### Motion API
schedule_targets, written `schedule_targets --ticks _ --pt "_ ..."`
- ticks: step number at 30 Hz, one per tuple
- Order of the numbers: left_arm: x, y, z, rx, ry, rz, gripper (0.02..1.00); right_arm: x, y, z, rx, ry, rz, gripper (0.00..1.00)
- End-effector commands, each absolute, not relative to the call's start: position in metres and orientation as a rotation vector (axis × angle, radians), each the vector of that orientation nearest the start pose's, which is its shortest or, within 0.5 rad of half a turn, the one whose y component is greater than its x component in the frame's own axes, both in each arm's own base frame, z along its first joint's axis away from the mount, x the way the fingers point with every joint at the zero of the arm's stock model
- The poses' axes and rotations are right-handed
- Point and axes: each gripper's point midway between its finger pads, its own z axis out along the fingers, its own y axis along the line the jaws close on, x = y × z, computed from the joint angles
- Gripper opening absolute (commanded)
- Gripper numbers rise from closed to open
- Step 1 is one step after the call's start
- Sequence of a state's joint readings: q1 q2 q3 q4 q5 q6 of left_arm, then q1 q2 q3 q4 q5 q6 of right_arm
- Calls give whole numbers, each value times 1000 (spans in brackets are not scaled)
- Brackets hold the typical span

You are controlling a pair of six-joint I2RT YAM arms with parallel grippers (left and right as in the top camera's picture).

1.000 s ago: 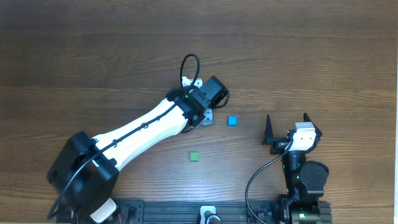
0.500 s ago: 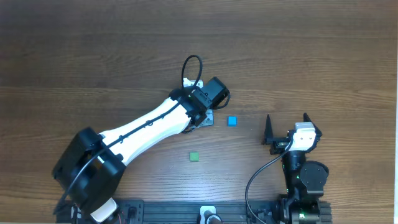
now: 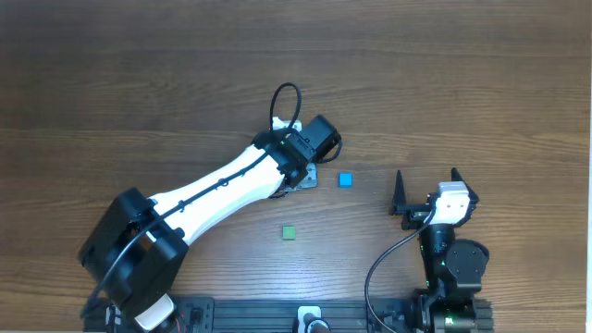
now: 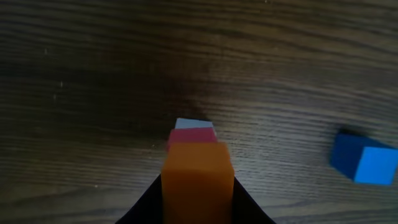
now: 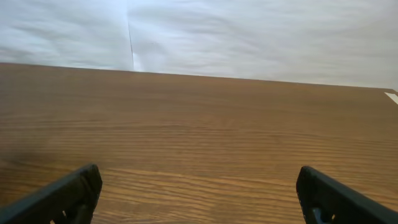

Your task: Stack Cubes

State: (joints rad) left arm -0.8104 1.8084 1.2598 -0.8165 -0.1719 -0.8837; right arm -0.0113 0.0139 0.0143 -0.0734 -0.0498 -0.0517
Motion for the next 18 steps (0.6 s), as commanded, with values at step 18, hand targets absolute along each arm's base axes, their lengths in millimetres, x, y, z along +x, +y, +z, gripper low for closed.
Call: schedule_targets --ticks 18 --pt "274 -248 48 -150 2901 -46 117 246 7 157 -73 1641 -4 991"
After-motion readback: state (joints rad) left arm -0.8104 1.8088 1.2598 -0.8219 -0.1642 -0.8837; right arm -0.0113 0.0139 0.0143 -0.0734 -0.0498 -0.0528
